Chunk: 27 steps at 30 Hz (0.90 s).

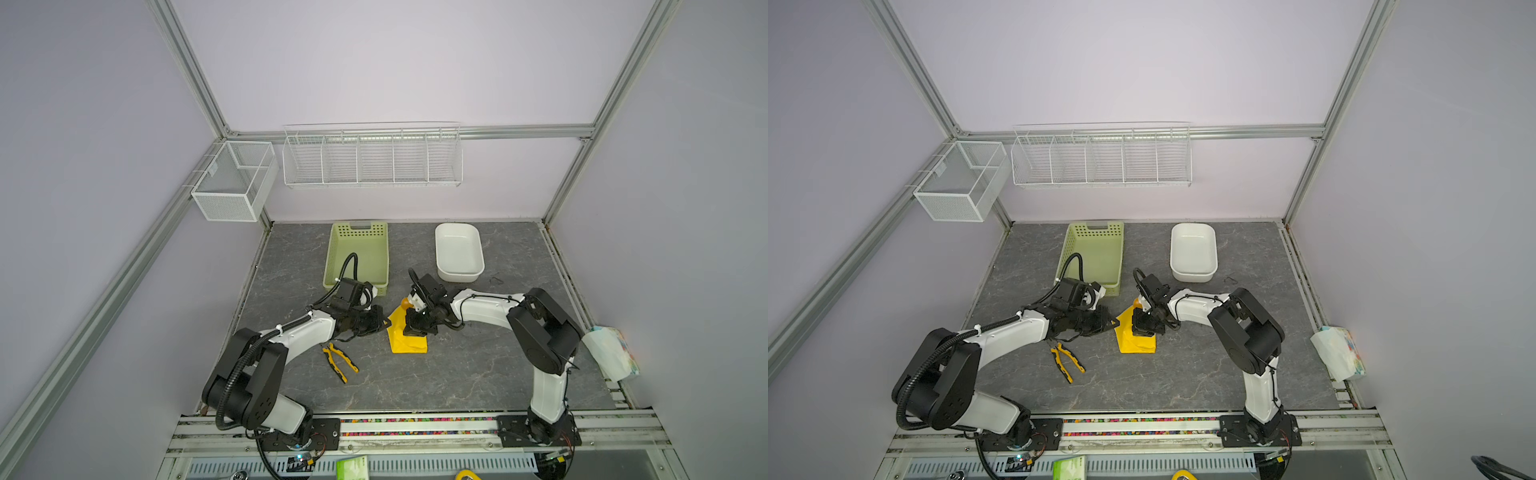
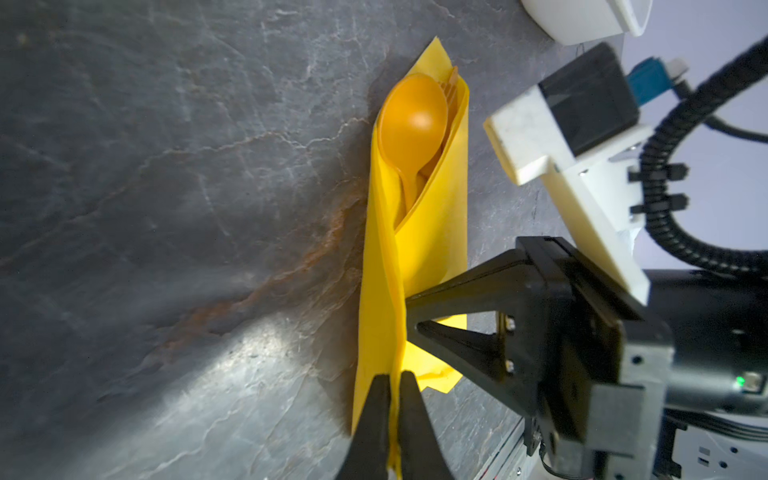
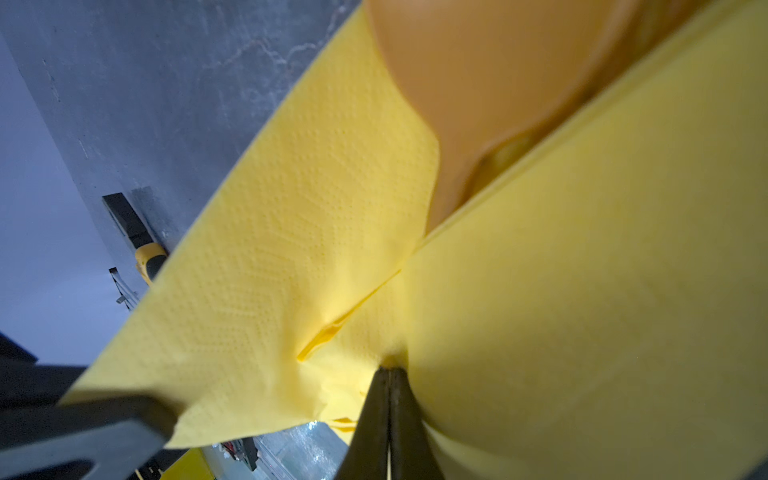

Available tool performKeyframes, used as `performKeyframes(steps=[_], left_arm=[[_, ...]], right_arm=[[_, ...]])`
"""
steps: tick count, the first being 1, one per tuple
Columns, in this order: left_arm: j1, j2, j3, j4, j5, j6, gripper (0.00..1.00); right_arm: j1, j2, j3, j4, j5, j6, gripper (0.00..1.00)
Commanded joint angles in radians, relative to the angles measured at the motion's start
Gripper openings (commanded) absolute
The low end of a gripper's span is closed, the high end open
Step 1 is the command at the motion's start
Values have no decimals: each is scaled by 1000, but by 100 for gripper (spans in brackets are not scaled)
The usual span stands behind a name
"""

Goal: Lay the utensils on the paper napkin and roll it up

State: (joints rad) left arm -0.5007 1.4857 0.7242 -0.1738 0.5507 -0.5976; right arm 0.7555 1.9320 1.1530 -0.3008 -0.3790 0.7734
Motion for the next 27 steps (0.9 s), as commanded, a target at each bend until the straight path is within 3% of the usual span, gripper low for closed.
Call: performKeyframes(steps=[1,6,15,18,27], left_arm=[[-4,12,28,13,47,-18,9],[-8,52,5,137,111,-110,13],[-30,164,-22,302,155,-213,4],[-35,193,-28,313,140,-218,0],[-35,267,-24,269,96,-178,0]], right_arm=[[7,26,-6,-38,24,-8,7],[8,24,-6,-39,25,-9,7],[8,27,-4,-38,23,-8,7],[8,27,-5,-38,25,-5,7],[10,19,0,-38,23,-2,7]])
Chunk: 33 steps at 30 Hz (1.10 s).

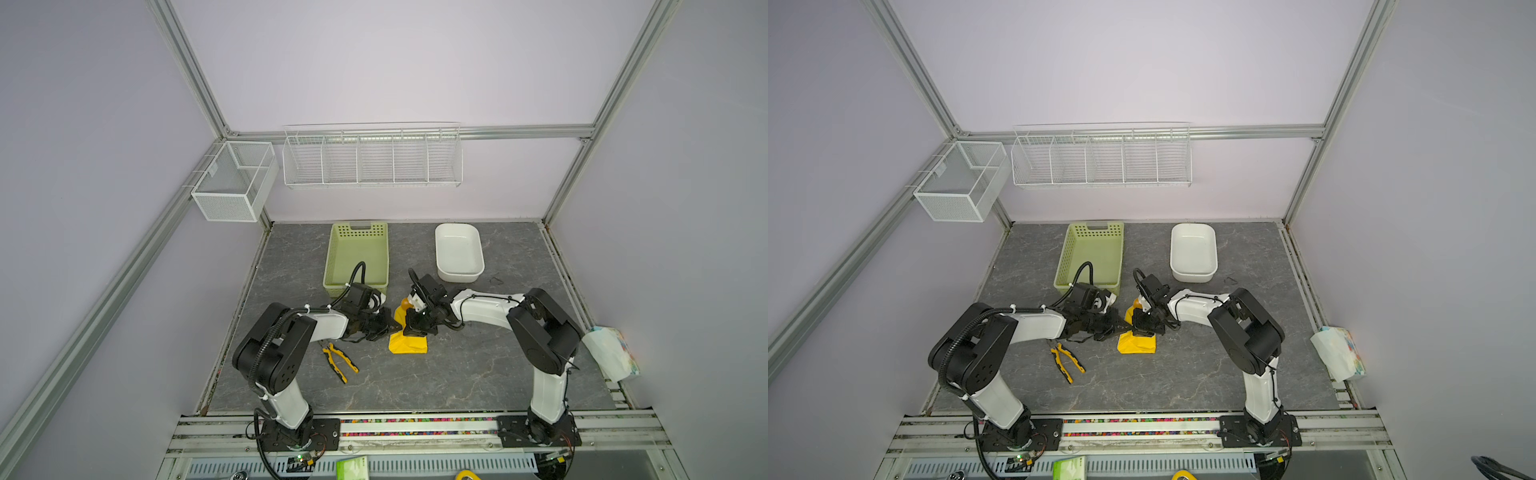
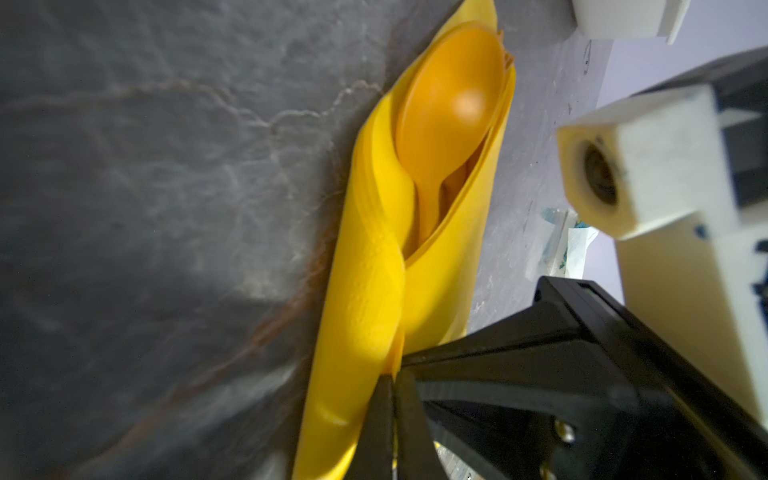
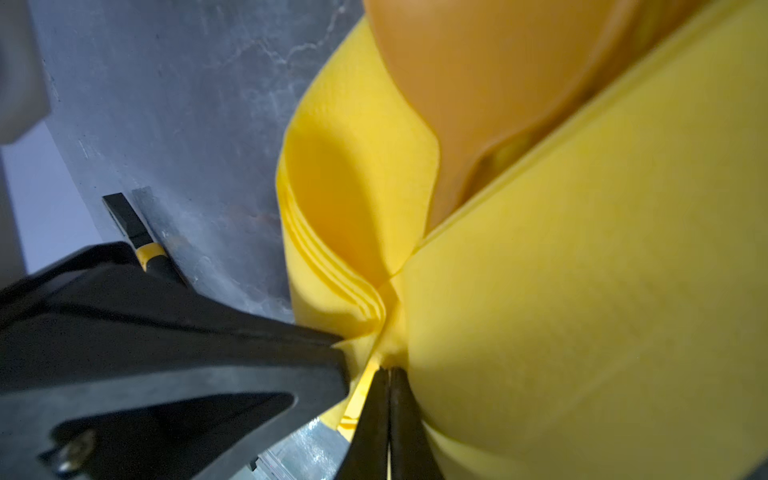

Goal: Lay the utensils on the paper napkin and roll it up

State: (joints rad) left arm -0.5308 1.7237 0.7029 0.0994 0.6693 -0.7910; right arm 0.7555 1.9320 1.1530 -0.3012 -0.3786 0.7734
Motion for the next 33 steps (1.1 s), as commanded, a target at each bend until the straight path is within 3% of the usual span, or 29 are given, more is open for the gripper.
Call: performKeyframes(steps=[1,13,23,33], left_arm=[[-5,39,-1,-12,-26,21,0],[-5,60,-8,-76,-68,76,0],[-5,65,10,-88,-64,83,0],[-5,68,27,-105,-66,91,0]], right_arm=[[10,17,0,-38,23,-1,7],[12,-109,-23,-30,20,16,10],[2,-241,-206,25,-6,58,7],[2,-256,-311,125,-48,77,7]])
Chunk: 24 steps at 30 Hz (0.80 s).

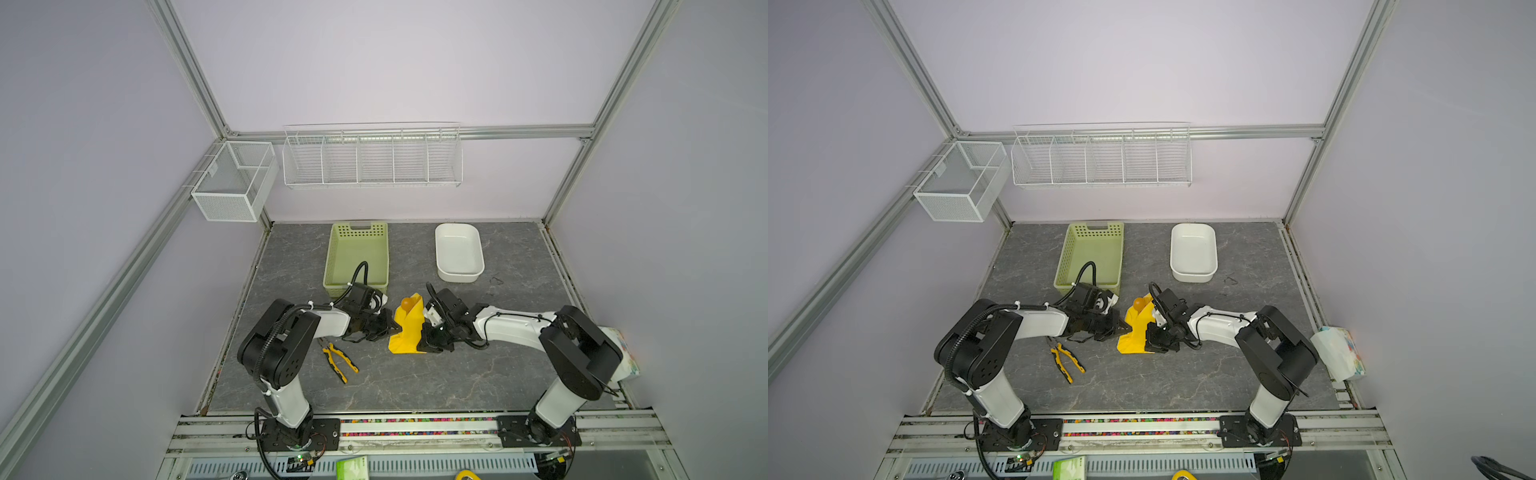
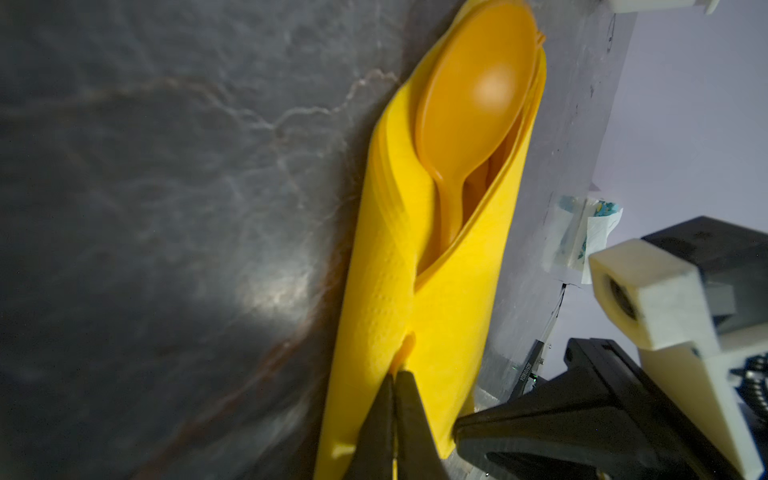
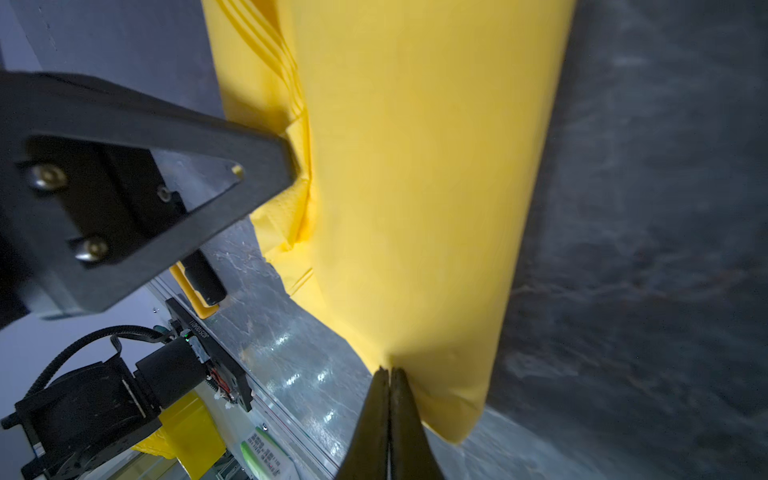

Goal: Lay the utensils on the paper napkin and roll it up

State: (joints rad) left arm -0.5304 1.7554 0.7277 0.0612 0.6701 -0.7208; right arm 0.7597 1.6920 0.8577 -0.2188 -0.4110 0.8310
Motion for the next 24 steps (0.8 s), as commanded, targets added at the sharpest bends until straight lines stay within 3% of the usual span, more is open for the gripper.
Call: performKeyframes(steps=[1,17,24], left_arm=[[-6,34,4,-67,-66,21,0],[-12,-121,78,-182,-35,34,0],[-53,-126,135,-196,-19,18,0]], right_arm=[[-3,-8,-17,42,-13,19,7],[-5,50,-32,15,28,7,7],[-3,60,-32,20,32,4,7]])
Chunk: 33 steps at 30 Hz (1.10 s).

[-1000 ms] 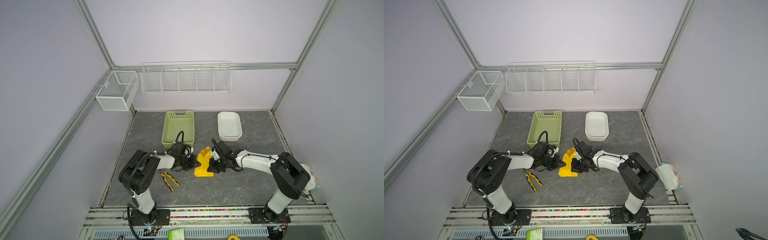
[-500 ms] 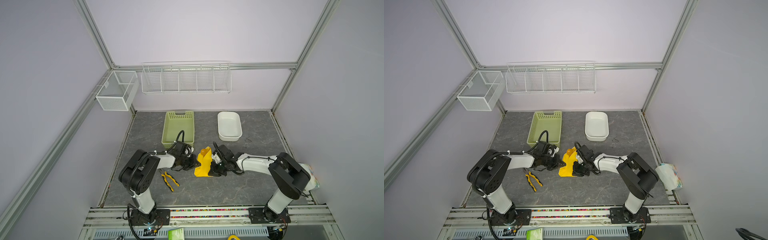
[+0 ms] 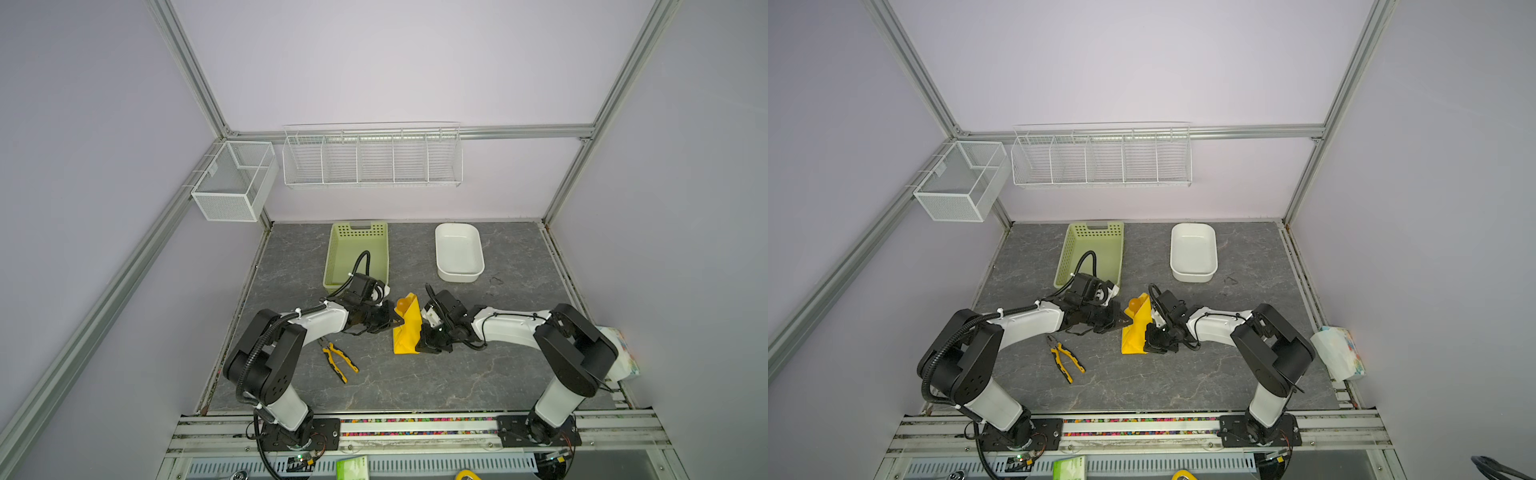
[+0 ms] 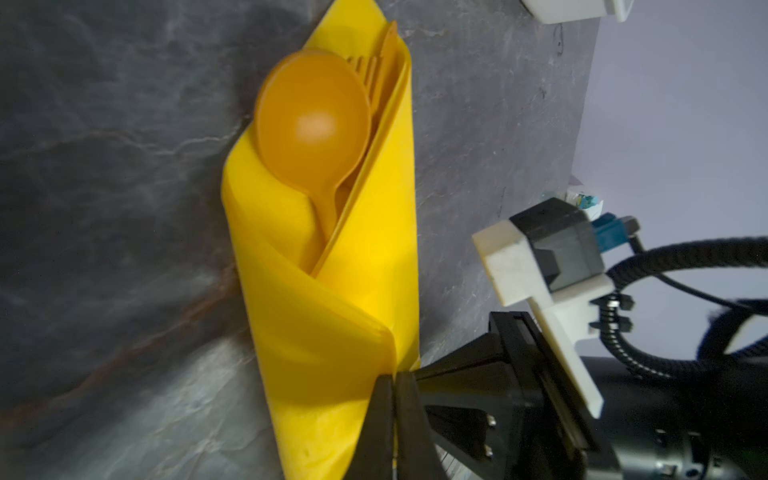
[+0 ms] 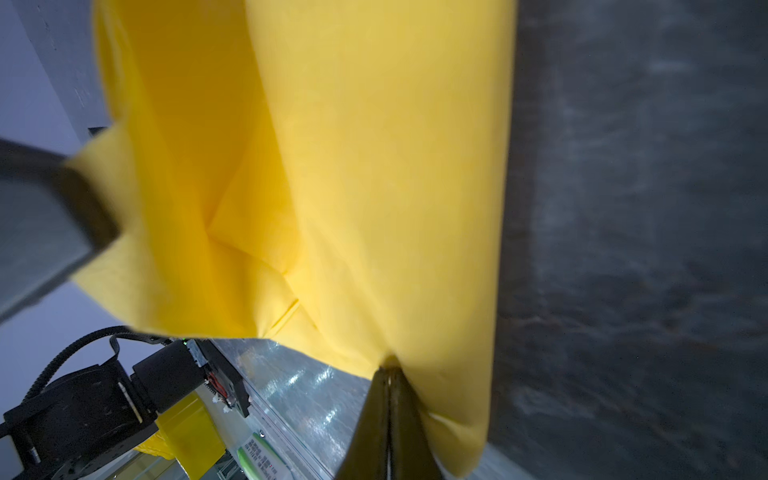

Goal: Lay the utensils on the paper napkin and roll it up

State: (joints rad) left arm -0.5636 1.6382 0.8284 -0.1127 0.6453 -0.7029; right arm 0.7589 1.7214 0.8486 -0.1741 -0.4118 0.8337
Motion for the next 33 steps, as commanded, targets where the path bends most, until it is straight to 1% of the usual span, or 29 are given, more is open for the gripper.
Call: performKeyframes(steps=[1,11,17,26,33], left_arm=[[-29,1,43,-19,10,-4,0],[-94,115,108,70,43,-68,0],[-104,180,129,123,46,-105,0],[-135,267,189,158,62,-128,0],[-148,309,233,169,66,-140,0]], right_arm=[[-2,33,-23,-26,33,2,7],[-2,32,-37,-1,35,8,7],[-2,27,-45,15,34,10,7],[0,18,-56,28,26,-9,7],[2,17,-65,48,15,-16,7]])
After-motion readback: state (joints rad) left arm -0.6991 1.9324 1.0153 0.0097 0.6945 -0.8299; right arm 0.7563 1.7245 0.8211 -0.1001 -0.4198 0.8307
